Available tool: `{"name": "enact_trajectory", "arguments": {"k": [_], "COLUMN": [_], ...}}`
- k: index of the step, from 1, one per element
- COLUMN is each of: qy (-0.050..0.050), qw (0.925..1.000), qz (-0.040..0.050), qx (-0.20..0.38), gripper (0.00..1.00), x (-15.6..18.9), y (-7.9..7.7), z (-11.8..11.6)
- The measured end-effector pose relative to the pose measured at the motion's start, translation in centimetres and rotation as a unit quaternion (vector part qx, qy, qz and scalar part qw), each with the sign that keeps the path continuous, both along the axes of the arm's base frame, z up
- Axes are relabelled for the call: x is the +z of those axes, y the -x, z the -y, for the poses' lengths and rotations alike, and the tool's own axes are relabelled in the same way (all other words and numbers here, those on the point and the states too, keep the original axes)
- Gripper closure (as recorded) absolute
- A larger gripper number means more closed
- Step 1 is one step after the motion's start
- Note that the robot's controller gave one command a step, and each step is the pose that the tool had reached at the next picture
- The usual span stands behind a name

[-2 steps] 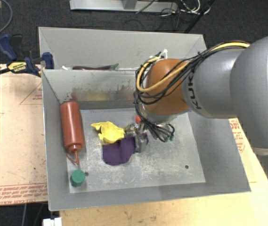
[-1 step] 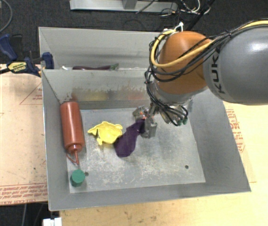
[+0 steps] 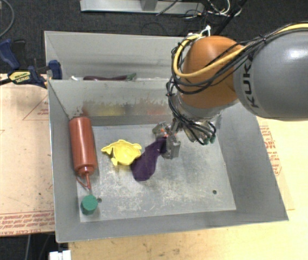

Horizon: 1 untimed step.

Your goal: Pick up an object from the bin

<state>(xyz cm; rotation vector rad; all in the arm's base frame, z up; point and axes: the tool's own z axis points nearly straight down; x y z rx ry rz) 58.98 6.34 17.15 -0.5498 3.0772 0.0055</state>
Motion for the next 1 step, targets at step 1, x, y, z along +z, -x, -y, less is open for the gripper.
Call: {"name": "enact_trajectory", "arguments": {"k": [1], "qy": [-0.001], "qw": [0.9997], "qz": [0.0018], "qx": [-0.024], "gripper": [1.0], "x": [9.96], "y": [-0.83], "z": [2.88]}}
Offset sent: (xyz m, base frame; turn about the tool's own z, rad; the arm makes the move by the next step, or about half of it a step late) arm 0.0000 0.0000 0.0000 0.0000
